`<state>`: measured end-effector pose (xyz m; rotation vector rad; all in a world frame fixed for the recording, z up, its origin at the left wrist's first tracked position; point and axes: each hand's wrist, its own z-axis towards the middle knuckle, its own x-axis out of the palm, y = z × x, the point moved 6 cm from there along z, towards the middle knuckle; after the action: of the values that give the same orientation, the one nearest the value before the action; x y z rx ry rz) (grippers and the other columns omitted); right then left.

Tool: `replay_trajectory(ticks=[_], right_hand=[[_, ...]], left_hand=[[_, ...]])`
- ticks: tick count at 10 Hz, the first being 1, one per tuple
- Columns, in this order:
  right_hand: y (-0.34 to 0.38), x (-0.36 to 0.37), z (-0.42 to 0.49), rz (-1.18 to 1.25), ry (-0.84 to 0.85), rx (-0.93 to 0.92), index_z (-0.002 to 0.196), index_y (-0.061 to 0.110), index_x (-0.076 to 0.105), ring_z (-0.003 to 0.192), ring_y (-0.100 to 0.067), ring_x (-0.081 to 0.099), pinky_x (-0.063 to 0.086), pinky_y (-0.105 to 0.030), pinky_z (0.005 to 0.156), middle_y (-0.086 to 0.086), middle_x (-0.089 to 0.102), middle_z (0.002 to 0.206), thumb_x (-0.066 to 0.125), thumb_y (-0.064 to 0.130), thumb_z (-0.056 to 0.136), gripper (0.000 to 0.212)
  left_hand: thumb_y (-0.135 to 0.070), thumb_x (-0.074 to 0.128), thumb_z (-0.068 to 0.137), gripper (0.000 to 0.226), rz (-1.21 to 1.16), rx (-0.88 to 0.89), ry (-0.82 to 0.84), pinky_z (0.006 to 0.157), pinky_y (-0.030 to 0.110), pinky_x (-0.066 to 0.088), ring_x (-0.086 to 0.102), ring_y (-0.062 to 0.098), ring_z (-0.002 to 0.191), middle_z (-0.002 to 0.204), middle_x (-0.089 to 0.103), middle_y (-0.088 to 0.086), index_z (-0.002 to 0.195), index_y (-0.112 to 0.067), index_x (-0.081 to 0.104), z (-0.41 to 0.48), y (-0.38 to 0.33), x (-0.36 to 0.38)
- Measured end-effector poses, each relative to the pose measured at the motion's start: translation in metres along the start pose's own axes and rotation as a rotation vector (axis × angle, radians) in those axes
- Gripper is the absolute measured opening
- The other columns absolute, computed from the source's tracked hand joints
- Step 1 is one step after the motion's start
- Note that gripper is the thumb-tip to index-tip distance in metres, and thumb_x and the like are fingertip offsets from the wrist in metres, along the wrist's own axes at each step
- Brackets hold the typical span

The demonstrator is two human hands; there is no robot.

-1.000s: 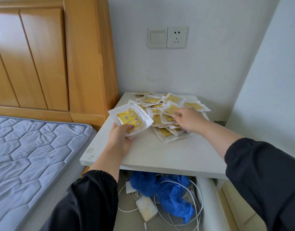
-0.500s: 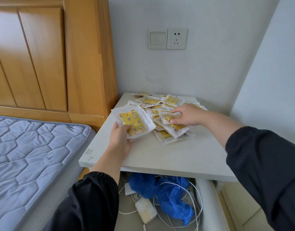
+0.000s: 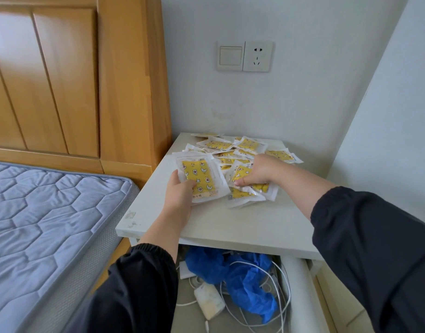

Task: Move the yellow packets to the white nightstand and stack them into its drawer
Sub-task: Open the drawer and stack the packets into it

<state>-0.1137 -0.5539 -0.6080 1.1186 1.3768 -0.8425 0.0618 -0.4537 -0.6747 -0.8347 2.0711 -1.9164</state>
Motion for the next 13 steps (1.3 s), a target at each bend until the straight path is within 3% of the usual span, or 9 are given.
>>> replay_trajectory(ticks=[2, 4, 5, 7, 8, 9, 10, 11, 13], right_hand=[[0.009, -0.005, -0.008, 0.144, -0.050, 0.128, 0.083, 0.008, 0.050, 0.081, -0.022, 0.055, 0.043, -0.028, 0.066, -0.003, 0.051, 0.072, 0.074, 0.028, 0.081, 0.032], [0.004, 0.002, -0.017, 0.786, 0.095, 0.214, 0.074, 0.008, 0.046, 0.117, -0.035, 0.054, 0.045, -0.040, 0.096, -0.023, 0.055, 0.119, 0.066, 0.000, 0.082, 0.023], [0.004, 0.015, -0.019, 0.940, 0.158, 0.301, 0.107, 0.000, 0.058, 0.110, -0.033, 0.061, 0.049, -0.040, 0.095, -0.016, 0.062, 0.112, 0.068, 0.001, 0.082, 0.027], [-0.004, 0.009, -0.035, 0.837, -0.025, 0.247, 0.130, -0.002, 0.048, 0.111, -0.030, 0.056, 0.045, -0.031, 0.080, -0.015, 0.056, 0.124, 0.072, 0.009, 0.082, 0.055], [-0.007, -0.002, -0.043, 0.795, -0.132, 0.129, 0.124, 0.000, 0.050, 0.079, -0.020, 0.052, 0.040, -0.024, 0.059, -0.008, 0.052, 0.101, 0.063, 0.007, 0.085, 0.042], [-0.017, -0.028, -0.054, 0.650, -0.313, 0.045, 0.079, 0.012, 0.049, 0.063, -0.020, 0.048, 0.033, -0.025, 0.051, -0.006, 0.051, 0.078, 0.066, 0.005, 0.079, 0.018], [-0.020, -0.055, -0.069, 0.423, -0.346, -0.027, 0.076, 0.014, 0.048, 0.073, -0.024, 0.055, 0.037, -0.026, 0.053, 0.000, 0.052, 0.071, 0.078, 0.014, 0.072, 0.030], [-0.017, -0.050, -0.075, 0.039, -0.198, -0.077, 0.096, 0.010, 0.058, 0.086, -0.026, 0.060, 0.045, -0.028, 0.064, -0.007, 0.064, 0.094, 0.082, 0.022, 0.069, 0.039], [-0.024, -0.013, -0.074, -0.192, -0.113, -0.150, 0.072, 0.016, 0.043, 0.073, -0.019, 0.051, 0.031, -0.025, 0.050, 0.002, 0.051, 0.078, 0.076, 0.034, 0.077, 0.037]], left_hand=[[0.000, 0.042, 0.094, 0.048, 0.364, 0.157, 0.000, 0.065, 0.014, 0.045, 0.058, 0.017, 0.109, 0.123, 0.058, -0.004, 0.137, -0.020, 0.045, -0.020, -0.009, 0.012], [0.000, 0.041, 0.094, 0.048, 0.479, 0.201, 0.007, 0.058, 0.009, 0.040, 0.053, 0.011, 0.099, 0.127, 0.059, -0.002, 0.137, -0.022, 0.046, -0.023, -0.012, 0.016], [-0.002, 0.042, 0.095, 0.050, 0.492, 0.189, 0.010, 0.060, 0.011, 0.041, 0.056, 0.016, 0.108, 0.131, 0.057, -0.001, 0.141, -0.023, 0.043, -0.021, -0.009, 0.015], [0.000, 0.046, 0.095, 0.051, 0.409, 0.143, -0.001, 0.076, 0.021, 0.046, 0.056, 0.016, 0.112, 0.126, 0.057, -0.004, 0.141, -0.021, 0.042, -0.026, -0.008, 0.013], [0.000, 0.048, 0.094, 0.049, 0.326, 0.119, -0.021, 0.075, 0.020, 0.048, 0.058, 0.019, 0.113, 0.129, 0.058, 0.000, 0.140, -0.017, 0.044, -0.030, -0.006, 0.009], [0.002, 0.048, 0.094, 0.043, 0.280, 0.121, -0.027, 0.065, 0.015, 0.046, 0.058, 0.016, 0.105, 0.120, 0.060, -0.002, 0.132, -0.017, 0.049, -0.040, -0.006, 0.009], [0.003, 0.048, 0.094, 0.040, 0.275, 0.132, -0.027, 0.062, 0.014, 0.044, 0.058, 0.015, 0.102, 0.114, 0.060, -0.004, 0.127, -0.019, 0.051, -0.047, -0.005, 0.012], [0.003, 0.047, 0.093, 0.039, 0.268, 0.127, -0.040, 0.061, 0.014, 0.043, 0.058, 0.014, 0.099, 0.109, 0.060, -0.006, 0.125, -0.019, 0.052, -0.050, -0.004, 0.011], [0.001, 0.046, 0.096, 0.049, 0.316, 0.105, -0.056, 0.080, 0.022, 0.046, 0.055, 0.019, 0.116, 0.130, 0.055, -0.003, 0.140, -0.019, 0.041, -0.051, -0.005, 0.012]])
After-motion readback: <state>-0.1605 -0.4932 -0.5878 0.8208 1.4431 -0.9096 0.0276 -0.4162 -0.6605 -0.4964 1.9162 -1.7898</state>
